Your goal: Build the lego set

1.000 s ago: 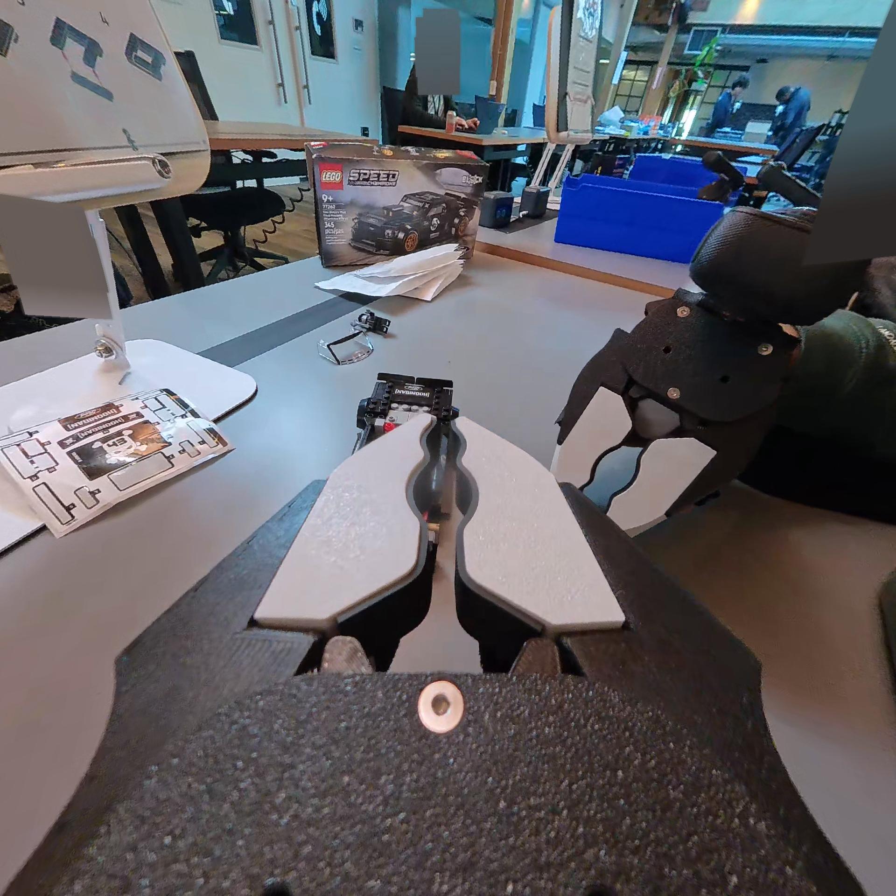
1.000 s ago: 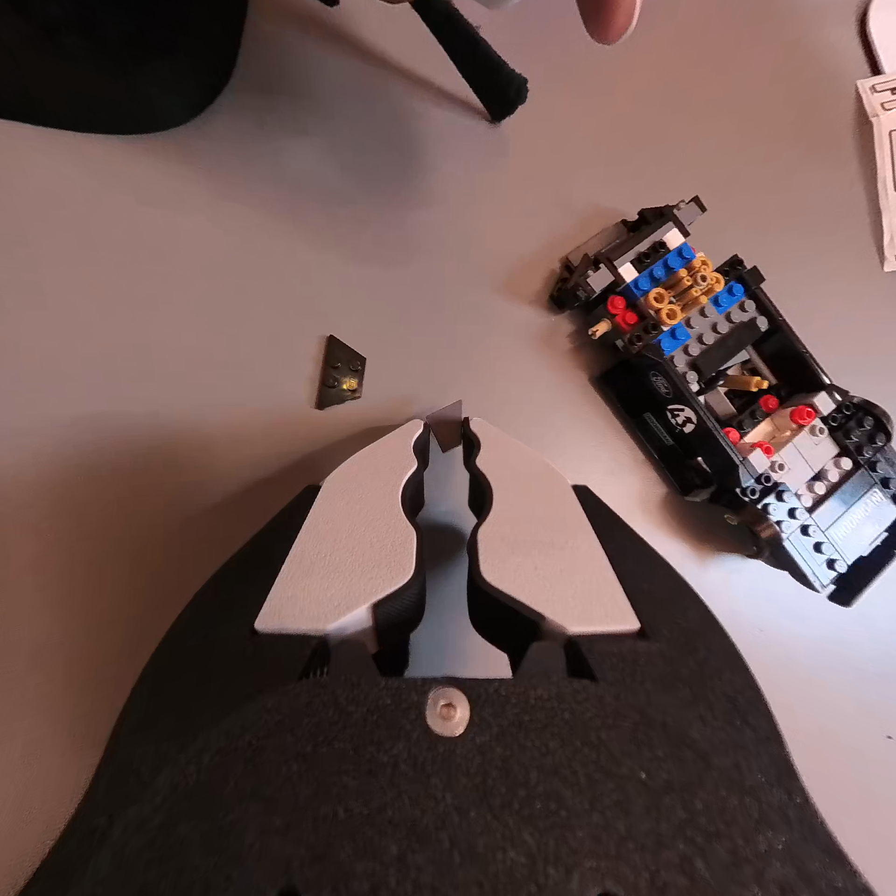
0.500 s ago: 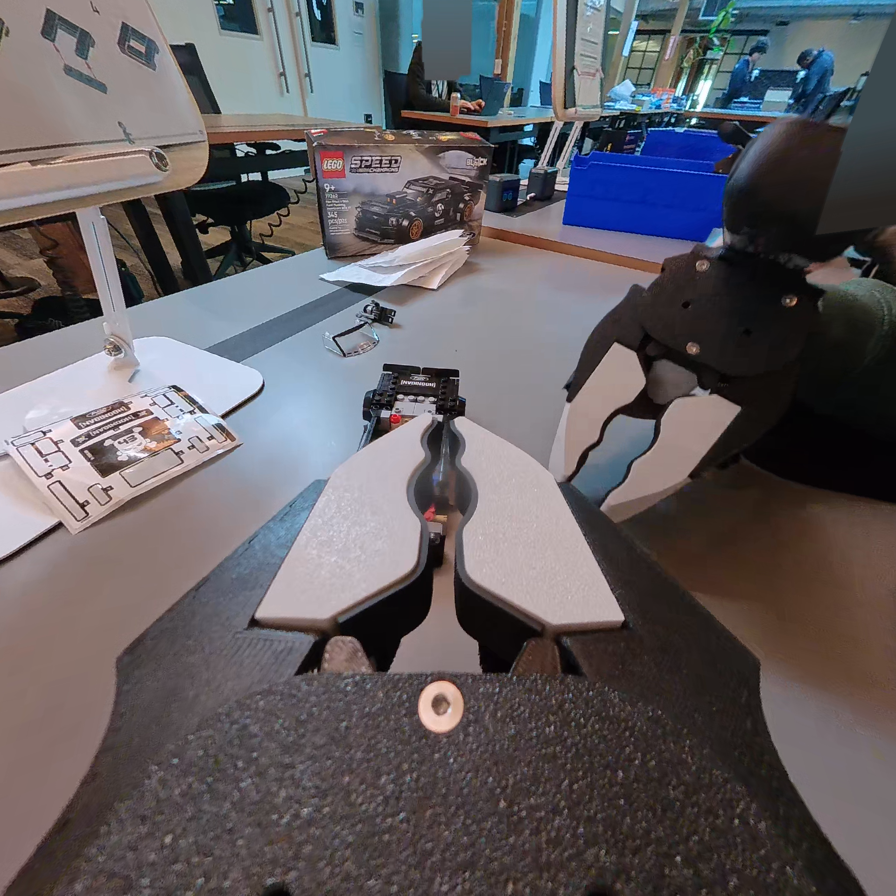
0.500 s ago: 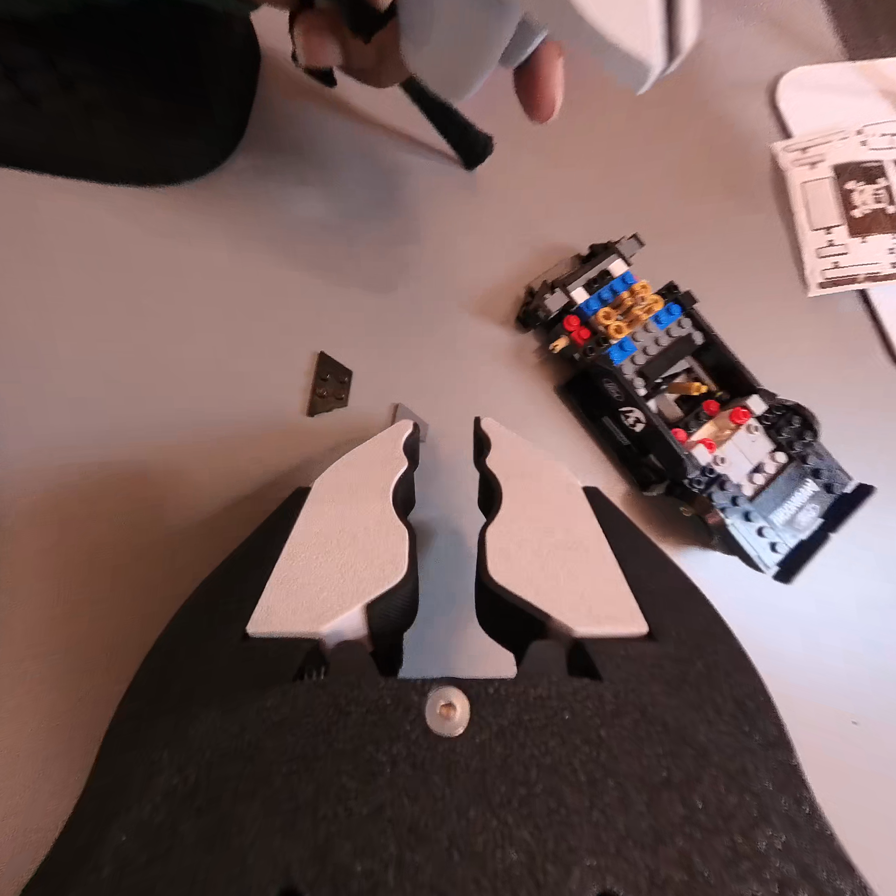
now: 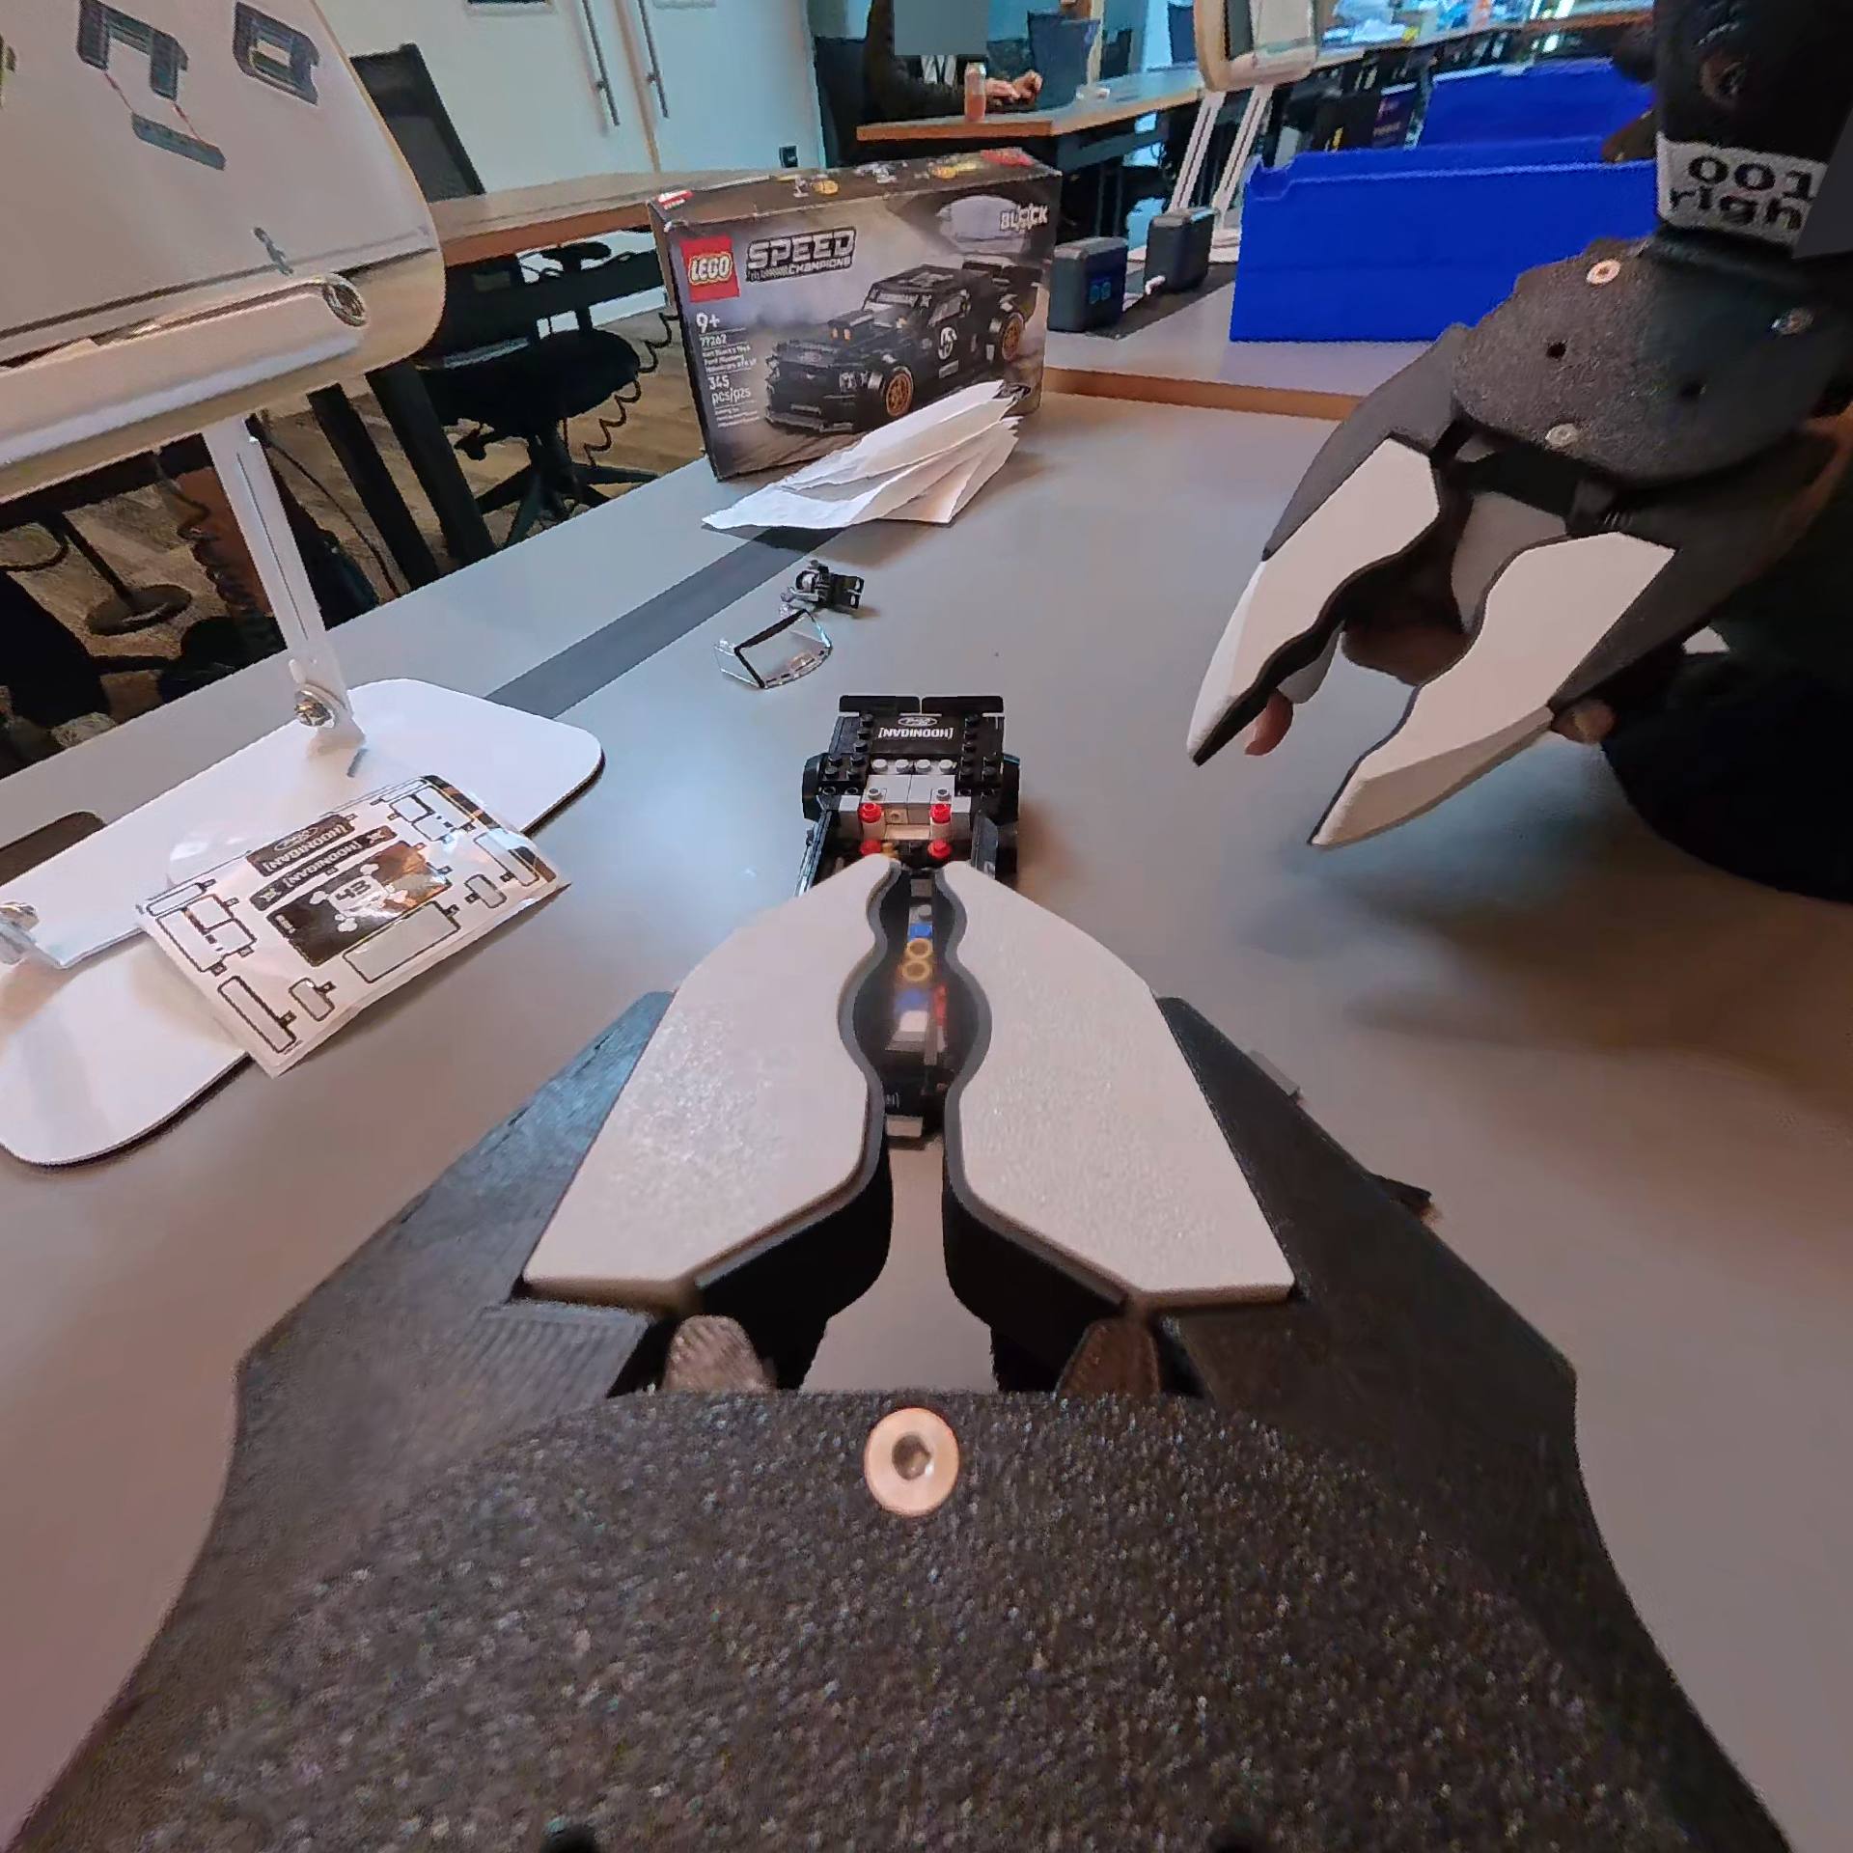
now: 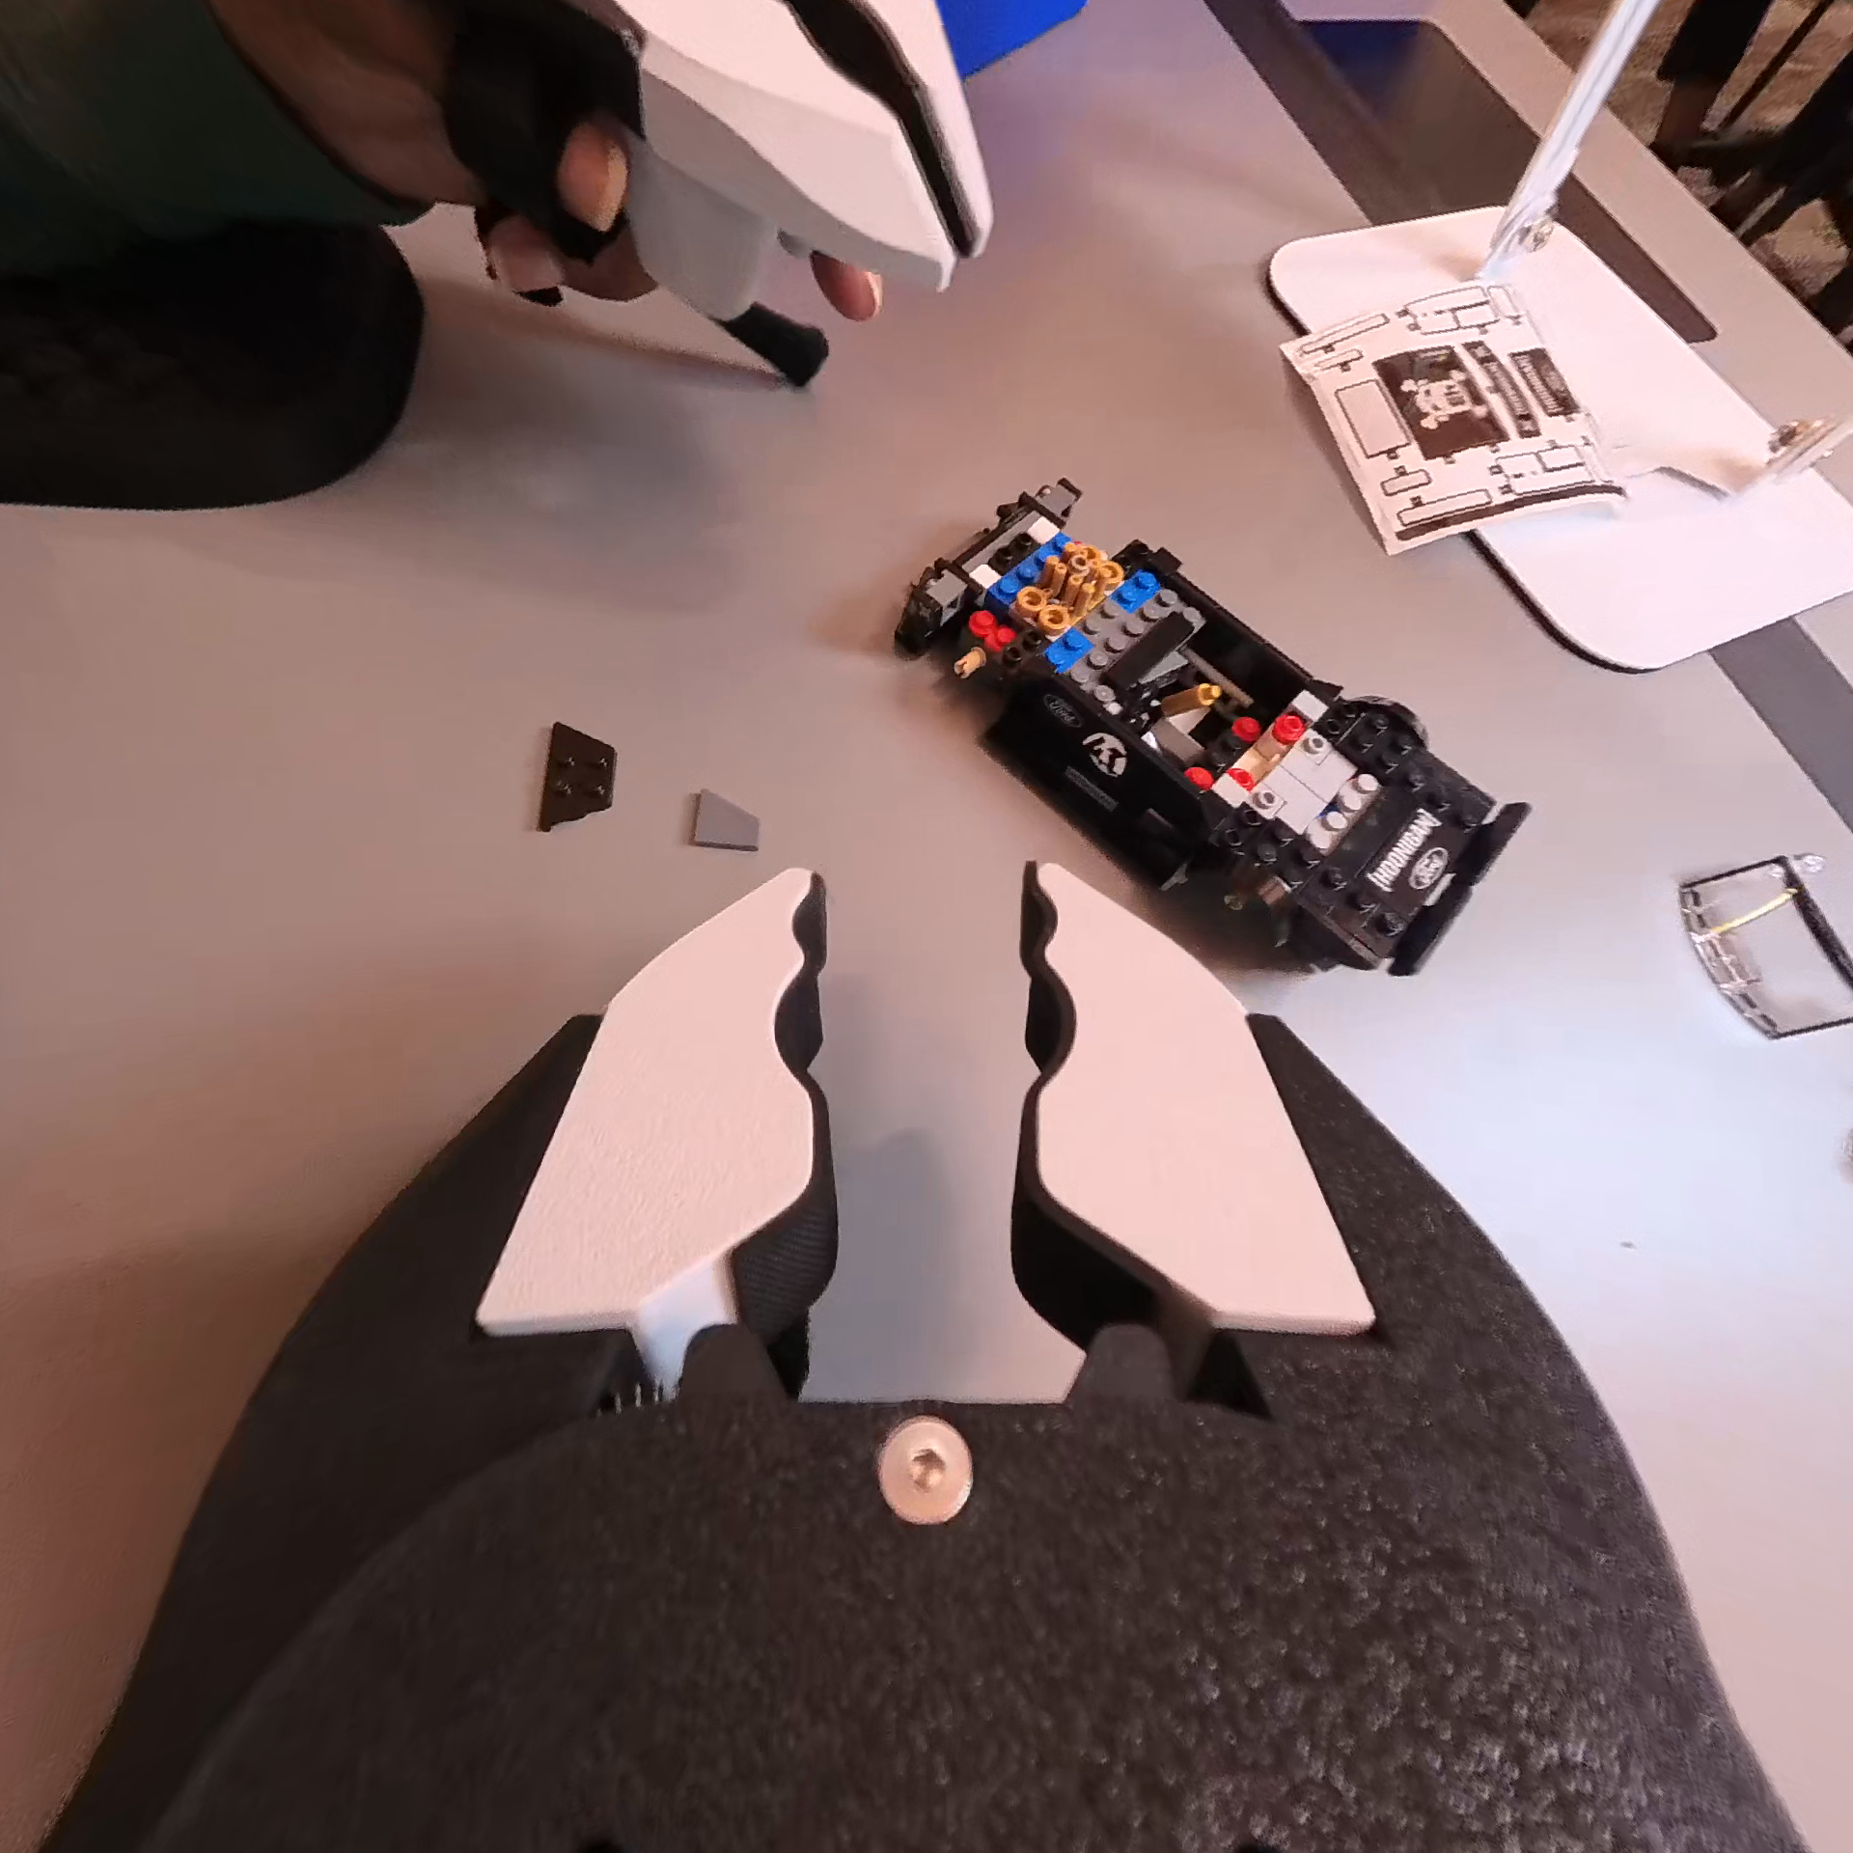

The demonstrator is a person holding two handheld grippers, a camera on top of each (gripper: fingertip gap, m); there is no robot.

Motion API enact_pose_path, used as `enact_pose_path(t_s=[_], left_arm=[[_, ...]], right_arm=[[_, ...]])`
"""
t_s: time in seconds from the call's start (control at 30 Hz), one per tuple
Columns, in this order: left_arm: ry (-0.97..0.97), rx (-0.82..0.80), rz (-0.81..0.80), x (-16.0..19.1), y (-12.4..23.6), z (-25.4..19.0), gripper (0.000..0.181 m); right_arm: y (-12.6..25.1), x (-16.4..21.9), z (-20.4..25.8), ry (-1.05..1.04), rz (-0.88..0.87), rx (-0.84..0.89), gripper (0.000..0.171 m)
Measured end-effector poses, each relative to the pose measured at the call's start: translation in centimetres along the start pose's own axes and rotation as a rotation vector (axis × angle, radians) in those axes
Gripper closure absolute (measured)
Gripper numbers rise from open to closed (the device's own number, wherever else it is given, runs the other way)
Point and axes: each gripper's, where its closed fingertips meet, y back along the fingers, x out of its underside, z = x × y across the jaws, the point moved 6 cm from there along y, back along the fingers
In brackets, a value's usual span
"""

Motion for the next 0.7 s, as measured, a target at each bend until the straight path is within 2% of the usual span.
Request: enact_pose_path(t_s=[0.3,0.6,0.7], left_arm=[[-0.045,-0.007,0.083,0.9,-0.6,-0.6,0.181],[-0.09,-0.119,0.153,-0.1,-0.2,-1.3,0.181],[-0.071,-0.203,0.139,-1.6,1.4,-0.9,0.181]], right_arm=[[-1.2,0.4,2.3,0.06,0.046,-0.096,0.136],[-1.8,0.0,2.9,0.055,0.007,-0.119,0.156],[-1.8,-0.6,3.0,0.058,-0.002,-0.112,0.17]])
